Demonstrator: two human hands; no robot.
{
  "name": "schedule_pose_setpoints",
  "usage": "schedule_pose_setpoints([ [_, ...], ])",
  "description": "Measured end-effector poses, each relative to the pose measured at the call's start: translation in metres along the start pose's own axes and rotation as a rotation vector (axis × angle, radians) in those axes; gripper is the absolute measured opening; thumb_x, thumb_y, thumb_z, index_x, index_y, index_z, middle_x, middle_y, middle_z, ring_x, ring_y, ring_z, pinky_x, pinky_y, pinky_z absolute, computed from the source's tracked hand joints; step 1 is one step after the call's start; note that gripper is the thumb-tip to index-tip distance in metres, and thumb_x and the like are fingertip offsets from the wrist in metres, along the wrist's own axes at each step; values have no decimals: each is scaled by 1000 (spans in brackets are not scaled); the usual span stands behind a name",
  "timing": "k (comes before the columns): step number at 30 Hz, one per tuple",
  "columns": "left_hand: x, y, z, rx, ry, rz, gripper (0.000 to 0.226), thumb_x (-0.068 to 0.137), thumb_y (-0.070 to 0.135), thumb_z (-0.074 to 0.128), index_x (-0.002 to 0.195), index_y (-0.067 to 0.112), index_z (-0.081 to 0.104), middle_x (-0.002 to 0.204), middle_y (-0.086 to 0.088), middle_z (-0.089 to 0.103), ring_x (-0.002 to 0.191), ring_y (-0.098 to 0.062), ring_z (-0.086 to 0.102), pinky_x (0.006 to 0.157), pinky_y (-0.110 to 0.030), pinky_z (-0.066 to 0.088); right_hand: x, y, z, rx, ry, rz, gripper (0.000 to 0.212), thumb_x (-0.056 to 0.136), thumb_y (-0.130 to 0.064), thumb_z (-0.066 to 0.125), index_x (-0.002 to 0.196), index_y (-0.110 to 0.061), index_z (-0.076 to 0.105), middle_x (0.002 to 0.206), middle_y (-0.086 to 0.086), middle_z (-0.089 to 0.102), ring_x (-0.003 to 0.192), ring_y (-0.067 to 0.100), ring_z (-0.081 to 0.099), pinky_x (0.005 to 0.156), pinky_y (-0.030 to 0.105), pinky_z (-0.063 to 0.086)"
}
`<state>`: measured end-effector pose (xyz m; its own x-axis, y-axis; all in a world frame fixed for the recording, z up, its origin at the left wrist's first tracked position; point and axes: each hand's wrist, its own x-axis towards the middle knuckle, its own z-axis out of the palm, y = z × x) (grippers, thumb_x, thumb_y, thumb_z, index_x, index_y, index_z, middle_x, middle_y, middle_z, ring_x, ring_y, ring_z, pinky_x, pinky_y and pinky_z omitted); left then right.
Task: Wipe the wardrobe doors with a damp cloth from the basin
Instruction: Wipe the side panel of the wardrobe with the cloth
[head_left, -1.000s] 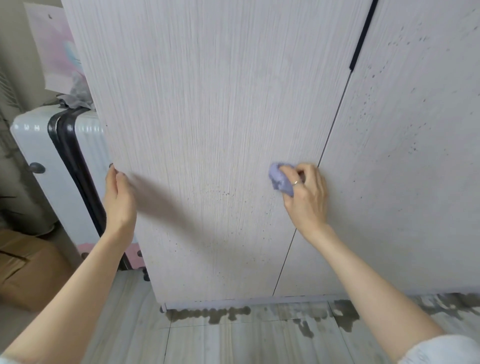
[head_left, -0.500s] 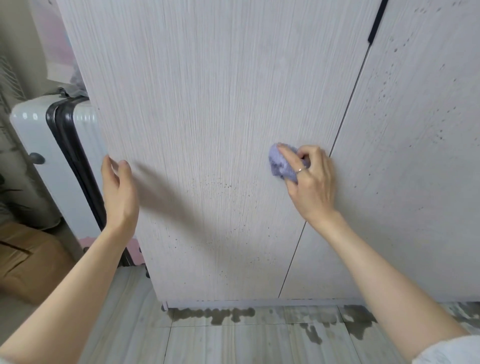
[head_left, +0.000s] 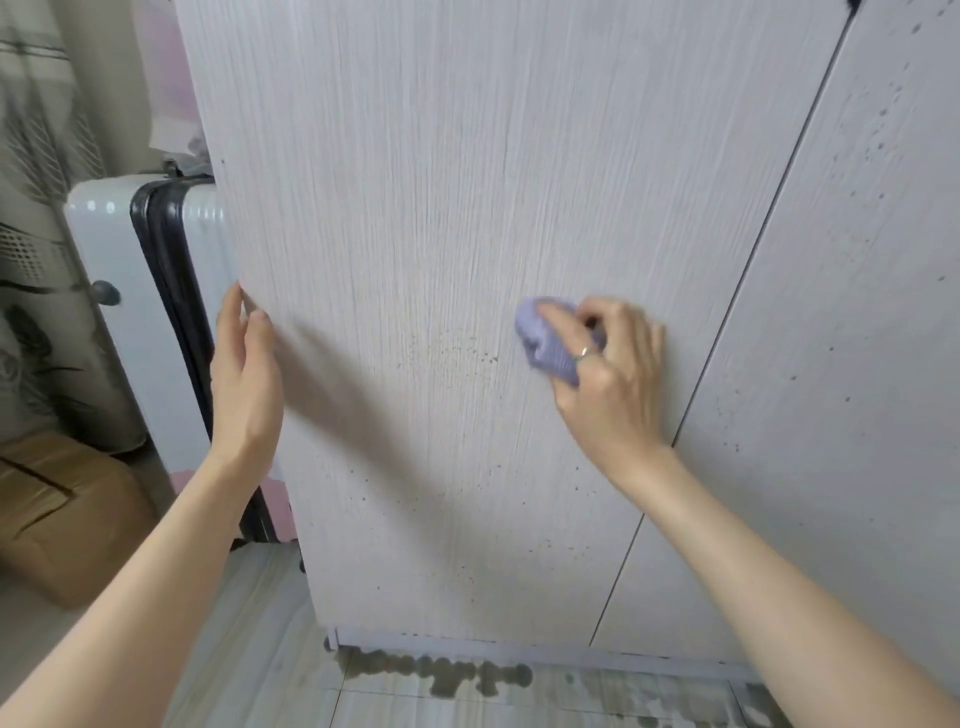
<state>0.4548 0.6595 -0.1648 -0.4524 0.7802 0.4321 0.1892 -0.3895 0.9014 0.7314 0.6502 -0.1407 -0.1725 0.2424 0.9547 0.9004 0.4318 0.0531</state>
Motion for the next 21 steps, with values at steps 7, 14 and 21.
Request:
schedule_pose_setpoints([
  [7, 1, -1, -2, -3, -42, -24, 46, 103, 38, 18, 149, 34, 16, 155, 15, 16, 141, -4, 14, 117, -33, 12, -58, -26, 21, -67, -210, -422, 25, 84, -4, 58, 97, -18, 74, 85, 6, 67, 69, 24, 62, 62, 34, 36],
  [14, -5, -8, -7, -32, -149, 30, 55, 101, 28, 38, 149, 38, 11, 156, 20, 11, 140, 2, 12, 108, -24, 16, 2, -28, 21, -54, -12, -125, 49, 65, 7, 66, 106, -18, 71, 89, 10, 63, 81, 25, 50, 65, 35, 28],
  [21, -6, -8, -11, -32, -143, 45, 63, 97, 11, 46, 149, 35, 18, 154, 16, 21, 138, 1, 21, 116, -30, 20, -32, -58, 35, -89, -177, -447, 34, 87, -10, 43, 95, -20, 74, 86, 5, 68, 73, 23, 59, 61, 30, 40],
])
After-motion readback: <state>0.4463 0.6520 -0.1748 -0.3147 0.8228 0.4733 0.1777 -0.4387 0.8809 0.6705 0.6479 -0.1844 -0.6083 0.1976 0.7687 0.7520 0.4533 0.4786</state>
